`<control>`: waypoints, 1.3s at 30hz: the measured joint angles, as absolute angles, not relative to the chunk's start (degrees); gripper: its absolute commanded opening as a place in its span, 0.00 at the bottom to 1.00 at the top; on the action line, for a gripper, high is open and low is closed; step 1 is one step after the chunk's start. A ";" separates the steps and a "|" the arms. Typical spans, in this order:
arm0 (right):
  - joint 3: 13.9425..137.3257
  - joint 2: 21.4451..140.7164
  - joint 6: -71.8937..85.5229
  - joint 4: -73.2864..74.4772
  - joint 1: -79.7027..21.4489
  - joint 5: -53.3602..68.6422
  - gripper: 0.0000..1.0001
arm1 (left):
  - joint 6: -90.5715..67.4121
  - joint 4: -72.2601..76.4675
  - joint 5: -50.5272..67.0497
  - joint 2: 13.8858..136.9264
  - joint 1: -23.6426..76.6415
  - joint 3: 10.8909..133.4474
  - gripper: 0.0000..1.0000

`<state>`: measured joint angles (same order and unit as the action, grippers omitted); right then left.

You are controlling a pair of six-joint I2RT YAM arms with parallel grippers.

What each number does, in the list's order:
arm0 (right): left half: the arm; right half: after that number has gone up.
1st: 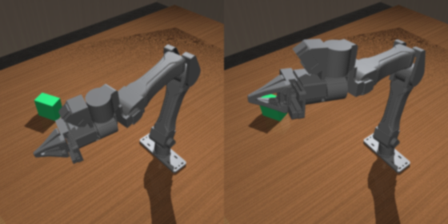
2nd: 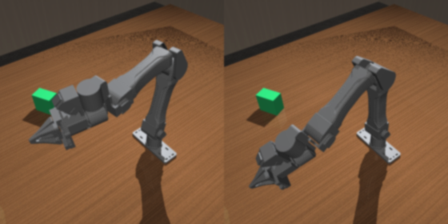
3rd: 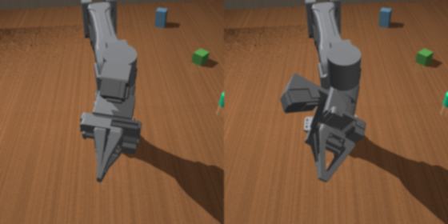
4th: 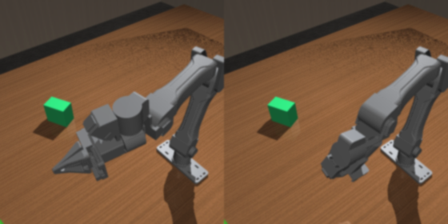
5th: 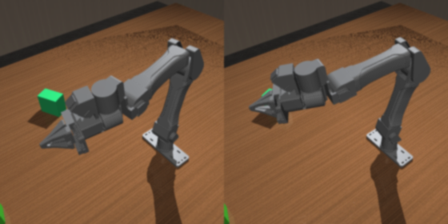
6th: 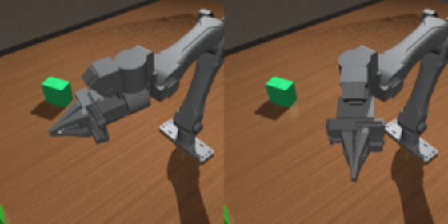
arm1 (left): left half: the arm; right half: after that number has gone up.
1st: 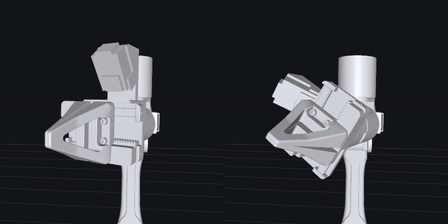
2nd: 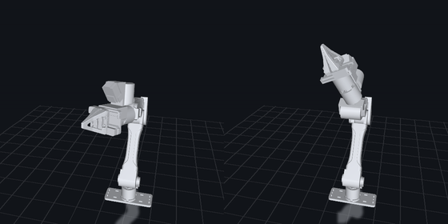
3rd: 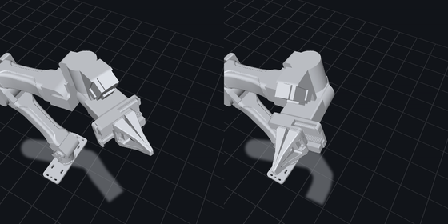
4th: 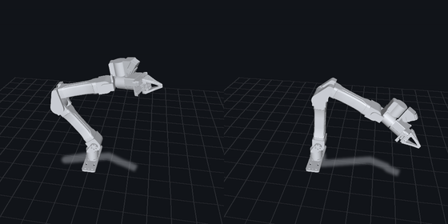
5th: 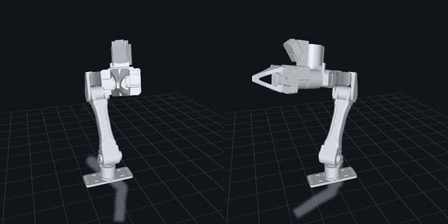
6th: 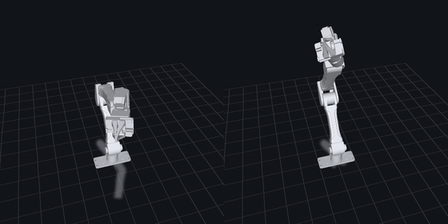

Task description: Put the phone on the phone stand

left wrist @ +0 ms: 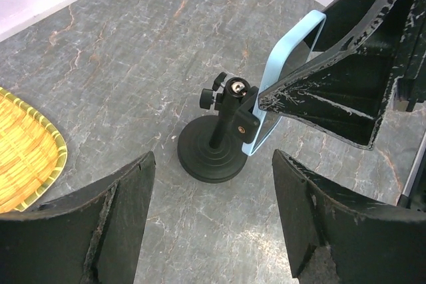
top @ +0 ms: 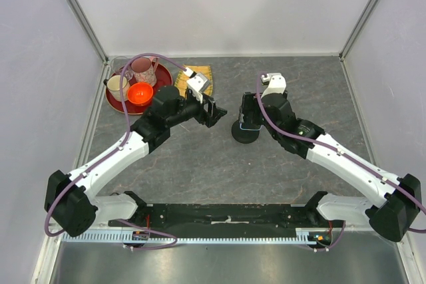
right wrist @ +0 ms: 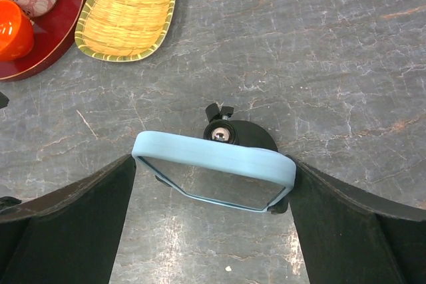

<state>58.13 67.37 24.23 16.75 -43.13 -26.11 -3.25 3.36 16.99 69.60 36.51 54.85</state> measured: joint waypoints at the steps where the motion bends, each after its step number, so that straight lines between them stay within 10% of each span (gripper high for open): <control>1: 58.13 67.37 24.47 16.75 -43.18 -26.41 0.98 | -3.25 3.36 16.97 69.78 36.51 54.85 0.77; 22: 62.48 74.30 34.65 22.39 -49.15 -45.32 0.81 | -4.49 3.62 7.66 68.29 36.51 53.17 0.73; 39: 62.30 75.13 33.85 21.34 -50.78 -48.73 0.00 | -5.52 5.45 -2.81 61.06 36.51 49.65 0.71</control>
<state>62.30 75.13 33.85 21.34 -50.78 -48.73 -5.52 5.45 -2.81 61.06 36.51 49.65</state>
